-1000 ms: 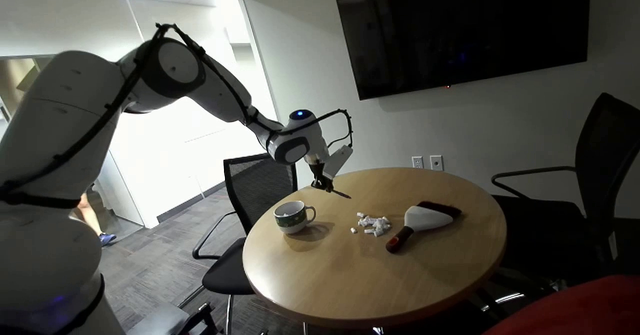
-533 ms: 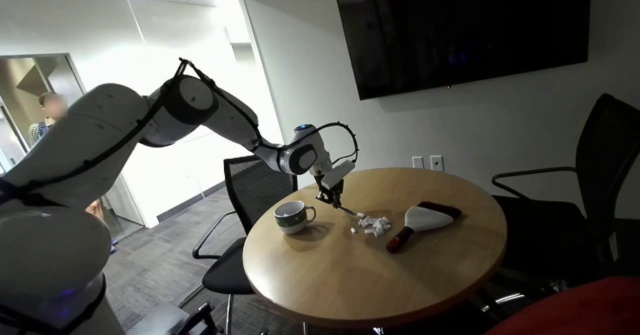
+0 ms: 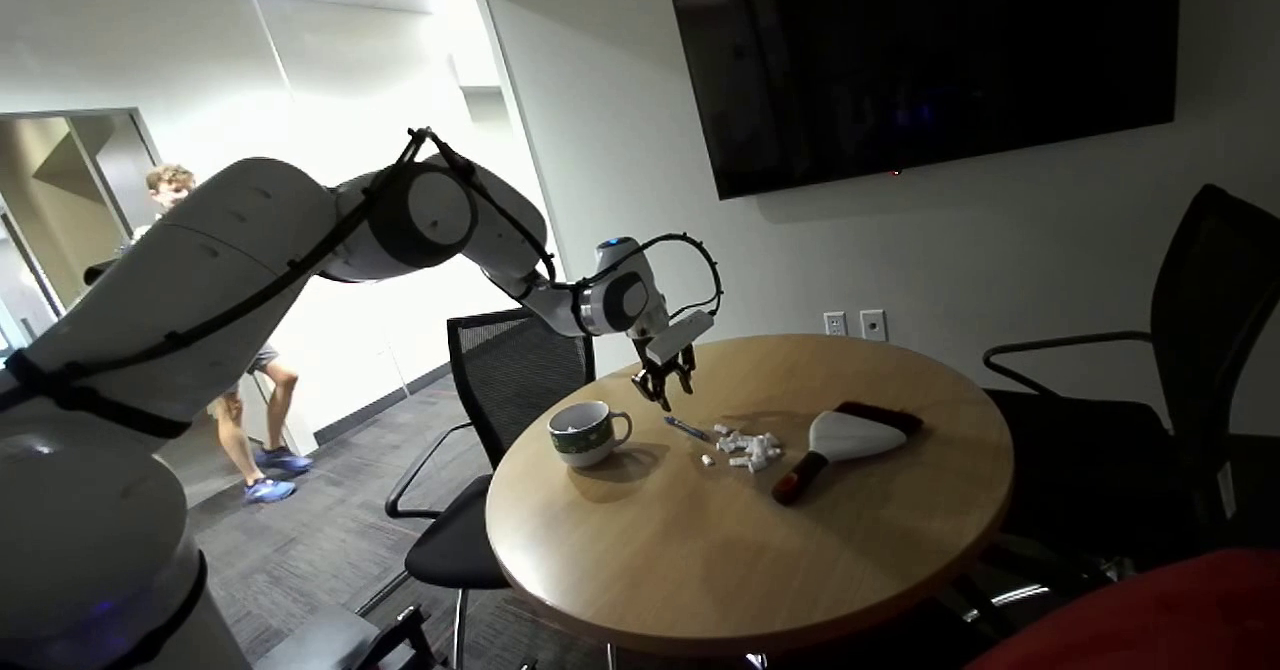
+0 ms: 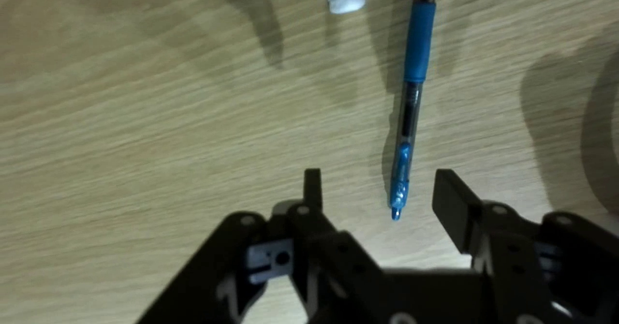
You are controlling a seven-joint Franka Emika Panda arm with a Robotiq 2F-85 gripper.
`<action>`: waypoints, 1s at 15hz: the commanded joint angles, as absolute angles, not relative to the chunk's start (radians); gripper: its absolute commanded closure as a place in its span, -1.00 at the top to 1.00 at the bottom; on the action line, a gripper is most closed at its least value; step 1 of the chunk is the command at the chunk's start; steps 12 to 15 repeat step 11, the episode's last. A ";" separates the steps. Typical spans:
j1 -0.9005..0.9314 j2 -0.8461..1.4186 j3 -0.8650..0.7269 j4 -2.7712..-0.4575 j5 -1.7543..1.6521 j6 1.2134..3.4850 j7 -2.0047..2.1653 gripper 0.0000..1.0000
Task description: Remove the pen from the mug cup and place it on the table
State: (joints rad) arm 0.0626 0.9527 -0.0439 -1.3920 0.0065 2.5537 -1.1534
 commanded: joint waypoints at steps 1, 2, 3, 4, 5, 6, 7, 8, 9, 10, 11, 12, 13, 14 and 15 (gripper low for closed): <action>-0.021 0.864 0.066 -1.468 -0.041 2.541 -1.173 0.87; -0.042 0.834 0.093 -1.500 -0.044 2.545 -1.185 0.98; -0.063 0.807 0.115 -1.529 -0.044 2.542 -1.198 1.00; -0.078 0.777 0.130 -1.559 -0.043 2.541 -1.210 1.00; -0.089 0.742 0.137 -1.596 -0.043 2.536 -1.214 1.00; -0.102 0.713 0.148 -1.625 -0.040 2.528 -1.230 1.00; -0.110 0.674 0.152 -1.664 -0.040 2.518 -1.238 1.00; -0.117 0.650 0.156 -1.689 -0.038 2.515 -1.251 1.00; -0.115 0.614 0.150 -1.724 -0.043 2.513 -1.249 1.00; -0.118 0.594 0.150 -1.746 -0.041 2.515 -1.256 1.00; -0.117 0.571 0.147 -1.769 -0.042 2.515 -1.257 1.00; -0.117 0.571 0.147 -1.769 -0.042 2.515 -1.257 1.00; -0.117 0.571 0.147 -1.769 -0.042 2.515 -1.257 1.00; -0.117 0.571 0.147 -1.769 -0.042 2.515 -1.257 1.00; -0.117 0.571 0.147 -1.769 -0.042 2.515 -1.257 1.00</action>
